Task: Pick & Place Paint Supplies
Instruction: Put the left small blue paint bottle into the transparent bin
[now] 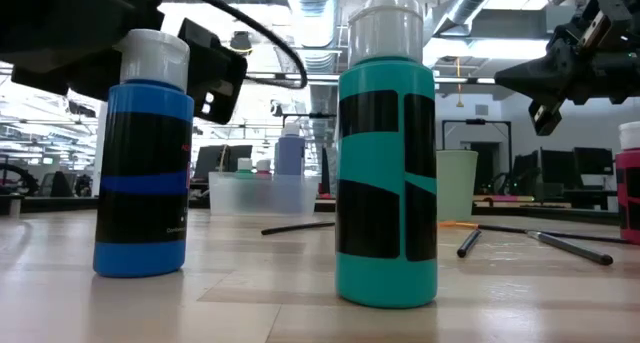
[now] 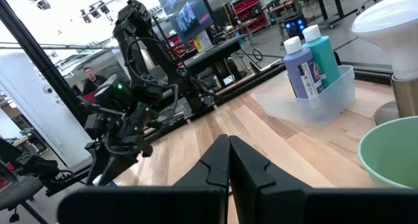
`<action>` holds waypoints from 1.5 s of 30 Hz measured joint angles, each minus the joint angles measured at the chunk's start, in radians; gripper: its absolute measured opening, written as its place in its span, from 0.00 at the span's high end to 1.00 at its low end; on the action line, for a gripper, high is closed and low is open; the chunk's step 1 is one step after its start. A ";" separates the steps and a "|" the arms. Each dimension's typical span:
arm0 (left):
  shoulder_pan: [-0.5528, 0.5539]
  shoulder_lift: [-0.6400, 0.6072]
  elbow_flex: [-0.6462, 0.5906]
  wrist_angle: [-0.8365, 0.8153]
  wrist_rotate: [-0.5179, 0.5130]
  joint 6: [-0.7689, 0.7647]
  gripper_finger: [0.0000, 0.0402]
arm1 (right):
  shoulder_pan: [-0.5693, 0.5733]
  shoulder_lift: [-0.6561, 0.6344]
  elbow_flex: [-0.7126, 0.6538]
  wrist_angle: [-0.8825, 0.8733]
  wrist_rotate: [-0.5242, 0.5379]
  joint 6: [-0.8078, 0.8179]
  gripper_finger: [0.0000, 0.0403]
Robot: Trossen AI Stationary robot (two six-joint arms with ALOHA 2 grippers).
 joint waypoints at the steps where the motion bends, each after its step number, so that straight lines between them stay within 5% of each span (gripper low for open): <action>1: 0.000 0.000 0.000 -0.001 0.000 0.000 0.51 | 0.000 0.000 0.000 0.000 0.000 0.000 1.00; 10: -0.011 0.000 0.000 -0.005 -0.001 0.007 0.69 | 0.000 0.000 0.000 0.000 0.000 0.000 1.00; 15: -0.011 -0.006 0.000 -0.010 -0.022 -0.041 0.71 | 0.000 0.000 0.000 0.000 0.000 0.000 1.00; 24: 0.016 -0.268 -0.062 -0.196 -0.286 -0.074 0.71 | 0.000 0.000 0.000 0.000 0.000 0.000 1.00; 31: 0.156 -0.564 -0.090 -0.295 -0.729 -0.029 0.68 | 0.000 0.000 0.000 0.000 0.000 0.000 1.00; 34: 0.247 -0.660 -0.090 -0.333 -0.838 0.056 0.69 | 0.000 0.000 0.000 0.000 0.000 0.000 1.00; 45: 0.622 -0.715 -0.090 -0.431 -0.825 0.086 0.69 | 0.000 0.000 0.000 0.000 0.000 0.000 1.00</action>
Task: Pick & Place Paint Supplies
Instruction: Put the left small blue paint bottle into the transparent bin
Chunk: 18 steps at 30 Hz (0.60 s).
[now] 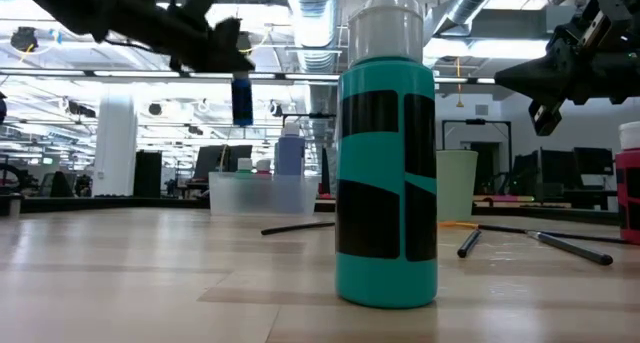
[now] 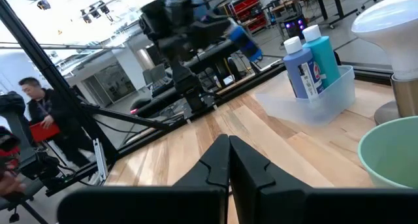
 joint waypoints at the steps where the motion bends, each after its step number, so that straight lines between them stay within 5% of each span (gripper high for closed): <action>1: 0.025 0.002 0.000 -0.027 0.019 -0.018 0.69 | 0.000 0.000 0.000 0.000 0.000 0.000 1.00; 18: 0.206 -0.006 -0.204 0.074 0.198 -0.080 0.70 | 0.000 0.000 0.000 0.000 0.000 -0.002 1.00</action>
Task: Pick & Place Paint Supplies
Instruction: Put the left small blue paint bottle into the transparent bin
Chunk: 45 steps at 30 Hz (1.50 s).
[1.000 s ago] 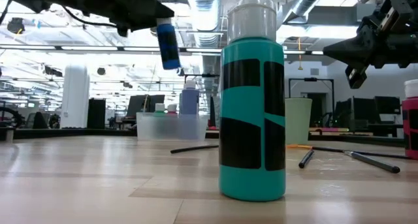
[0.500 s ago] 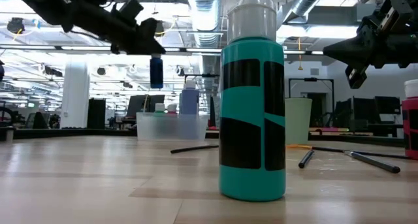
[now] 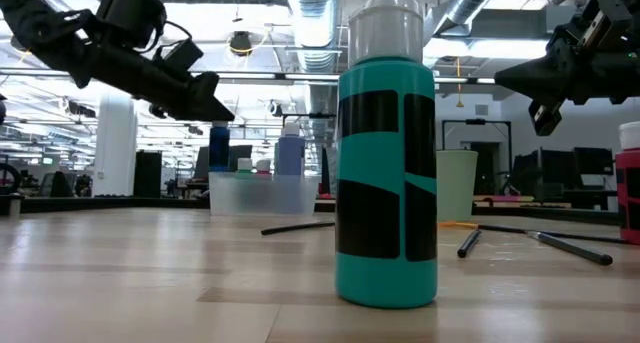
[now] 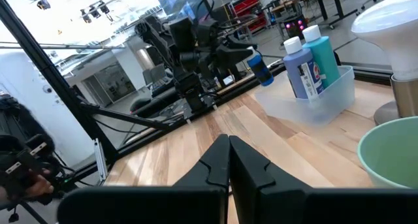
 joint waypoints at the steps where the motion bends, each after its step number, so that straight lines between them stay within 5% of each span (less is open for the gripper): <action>1: 0.010 0.000 -0.005 0.014 0.008 0.001 0.70 | 0.000 0.000 0.000 0.000 0.000 0.000 1.00; 24: 0.172 0.159 -0.007 0.148 0.211 -0.002 0.70 | 0.000 0.000 0.000 0.000 0.000 0.001 1.00; 45: 0.230 0.363 -0.007 0.304 0.217 0.009 0.63 | 0.000 0.000 0.000 0.000 0.000 0.002 1.00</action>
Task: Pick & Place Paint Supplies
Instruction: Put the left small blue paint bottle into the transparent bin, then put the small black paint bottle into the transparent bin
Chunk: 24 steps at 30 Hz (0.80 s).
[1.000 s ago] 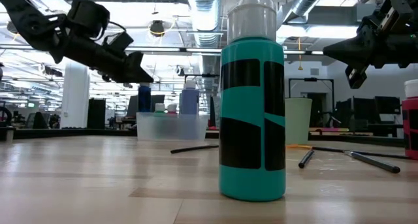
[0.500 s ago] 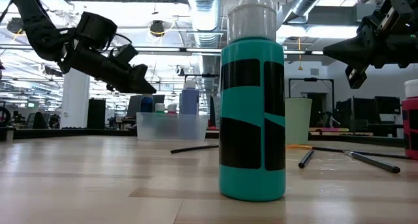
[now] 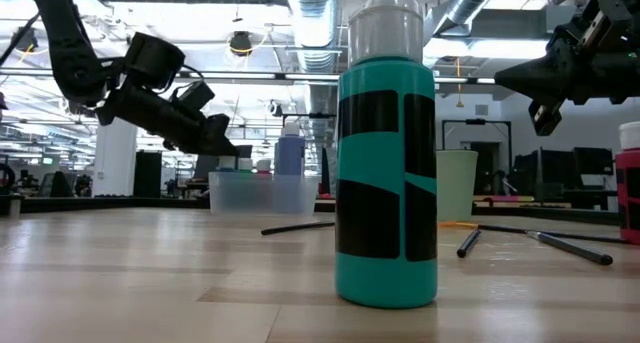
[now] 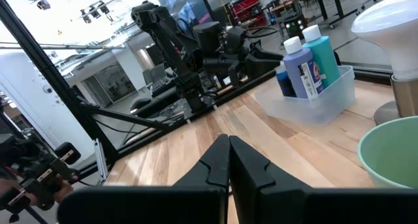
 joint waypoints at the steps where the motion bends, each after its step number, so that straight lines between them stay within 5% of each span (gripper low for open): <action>1: 0.000 0.006 0.000 0.002 0.001 0.000 0.63 | 0.000 0.000 0.000 0.000 0.000 0.000 1.00; 11: 0.000 0.012 0.000 0.013 0.001 0.000 0.63 | 0.000 0.000 0.000 0.000 0.000 0.000 1.00; 24: -0.018 -0.135 0.000 0.011 0.027 0.074 0.37 | 0.000 0.000 0.000 0.000 0.000 0.000 1.00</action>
